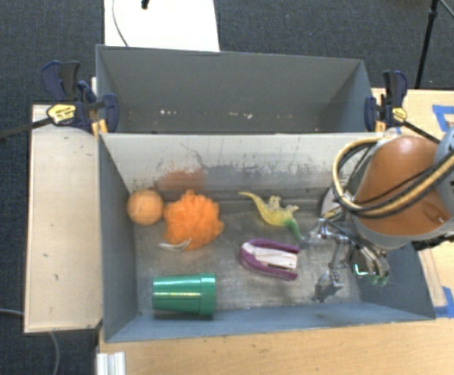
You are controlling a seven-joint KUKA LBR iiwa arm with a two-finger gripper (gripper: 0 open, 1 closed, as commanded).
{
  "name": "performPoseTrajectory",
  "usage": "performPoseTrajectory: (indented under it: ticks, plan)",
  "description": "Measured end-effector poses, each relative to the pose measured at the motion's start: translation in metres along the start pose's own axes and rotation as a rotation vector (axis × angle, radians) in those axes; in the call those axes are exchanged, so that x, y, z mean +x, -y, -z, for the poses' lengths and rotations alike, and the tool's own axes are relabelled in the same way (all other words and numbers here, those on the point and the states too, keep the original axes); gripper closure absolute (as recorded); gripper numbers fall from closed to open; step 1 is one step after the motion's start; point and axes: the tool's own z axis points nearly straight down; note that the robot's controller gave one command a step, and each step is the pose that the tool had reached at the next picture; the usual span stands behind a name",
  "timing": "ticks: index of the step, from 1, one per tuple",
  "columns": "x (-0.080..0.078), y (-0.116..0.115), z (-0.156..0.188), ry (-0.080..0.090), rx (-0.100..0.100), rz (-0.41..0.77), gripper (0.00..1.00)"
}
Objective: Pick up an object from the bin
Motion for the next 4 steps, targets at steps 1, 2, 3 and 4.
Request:
performPoseTrajectory:
  ticks: [1,2,3,4]
  plan:
    - [-0.002,0.0,0.003,0.008,0.001,0.002,0.0]
    - [-0.016,-0.022,-0.037,0.015,0.001,-0.109,0.0]
    - [-0.012,-0.033,-0.04,0.001,0.0,-0.172,0.0]
    - [-0.017,-0.033,-0.012,0.009,-0.001,-0.198,0.0]
